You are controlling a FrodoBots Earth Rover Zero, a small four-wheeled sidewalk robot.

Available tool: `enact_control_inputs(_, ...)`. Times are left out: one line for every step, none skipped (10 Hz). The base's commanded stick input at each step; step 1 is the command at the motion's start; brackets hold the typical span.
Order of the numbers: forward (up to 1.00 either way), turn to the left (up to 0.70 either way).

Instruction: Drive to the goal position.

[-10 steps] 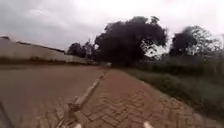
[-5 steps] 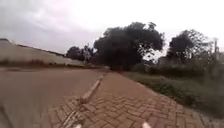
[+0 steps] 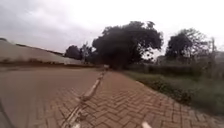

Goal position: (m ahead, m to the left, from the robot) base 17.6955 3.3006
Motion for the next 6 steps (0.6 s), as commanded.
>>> enact_control_inputs(0.7, 0.0)
enact_control_inputs(0.7, 0.0)
enact_control_inputs(0.7, 0.0)
enact_control_inputs(0.7, 0.0)
enact_control_inputs(0.7, 0.0)
enact_control_inputs(0.7, 0.0)
